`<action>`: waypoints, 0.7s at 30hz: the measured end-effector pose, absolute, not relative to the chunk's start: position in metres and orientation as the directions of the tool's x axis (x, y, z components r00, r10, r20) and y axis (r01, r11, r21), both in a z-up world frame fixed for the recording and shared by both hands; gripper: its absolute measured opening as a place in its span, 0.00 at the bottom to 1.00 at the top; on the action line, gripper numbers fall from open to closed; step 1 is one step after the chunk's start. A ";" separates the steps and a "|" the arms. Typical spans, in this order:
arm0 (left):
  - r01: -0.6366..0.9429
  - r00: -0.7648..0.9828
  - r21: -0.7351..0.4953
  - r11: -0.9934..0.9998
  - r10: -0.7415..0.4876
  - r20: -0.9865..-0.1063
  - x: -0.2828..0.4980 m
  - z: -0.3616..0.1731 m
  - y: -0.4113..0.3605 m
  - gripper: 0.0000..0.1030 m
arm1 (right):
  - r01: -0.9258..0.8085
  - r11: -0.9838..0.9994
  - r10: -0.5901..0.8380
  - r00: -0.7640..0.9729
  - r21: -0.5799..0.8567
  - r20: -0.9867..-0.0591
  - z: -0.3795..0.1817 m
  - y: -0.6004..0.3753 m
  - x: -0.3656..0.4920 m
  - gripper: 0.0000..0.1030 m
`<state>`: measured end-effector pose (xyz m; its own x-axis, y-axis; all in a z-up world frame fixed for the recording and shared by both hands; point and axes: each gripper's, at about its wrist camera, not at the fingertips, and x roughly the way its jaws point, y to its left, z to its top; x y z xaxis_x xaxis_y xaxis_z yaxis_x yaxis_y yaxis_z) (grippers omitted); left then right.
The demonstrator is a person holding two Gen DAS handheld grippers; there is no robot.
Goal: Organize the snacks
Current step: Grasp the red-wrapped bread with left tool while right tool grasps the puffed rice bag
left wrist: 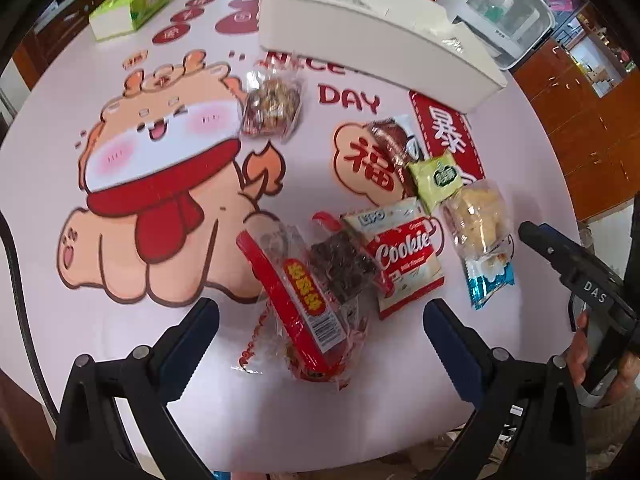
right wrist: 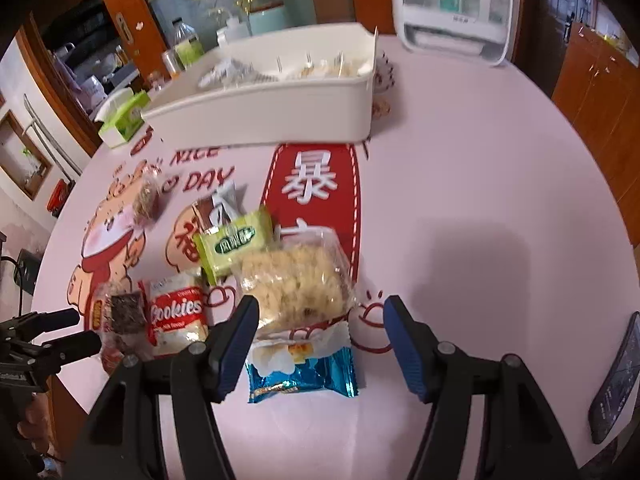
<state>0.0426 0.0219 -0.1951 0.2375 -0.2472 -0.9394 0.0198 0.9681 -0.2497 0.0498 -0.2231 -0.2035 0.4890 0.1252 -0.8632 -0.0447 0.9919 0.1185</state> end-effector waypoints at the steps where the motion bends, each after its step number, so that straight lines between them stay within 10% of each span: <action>1: 0.011 0.232 -0.251 0.968 -0.247 -0.941 0.043 -0.198 0.023 0.99 | -0.042 0.991 0.133 0.479 0.128 -0.868 -0.207 -0.223 0.051 0.63; 21: -0.058 0.172 -0.294 0.954 -0.280 -0.944 0.062 -0.229 0.034 0.87 | -0.113 0.992 0.091 0.400 0.049 -0.912 -0.249 -0.191 0.076 0.79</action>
<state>0.0623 0.0345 -0.2288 0.1717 -0.2804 -0.9444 -0.0583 0.9541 -0.2938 0.0762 -0.1914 -0.2485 0.4001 0.0907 -0.9120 -0.1133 0.9924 0.0490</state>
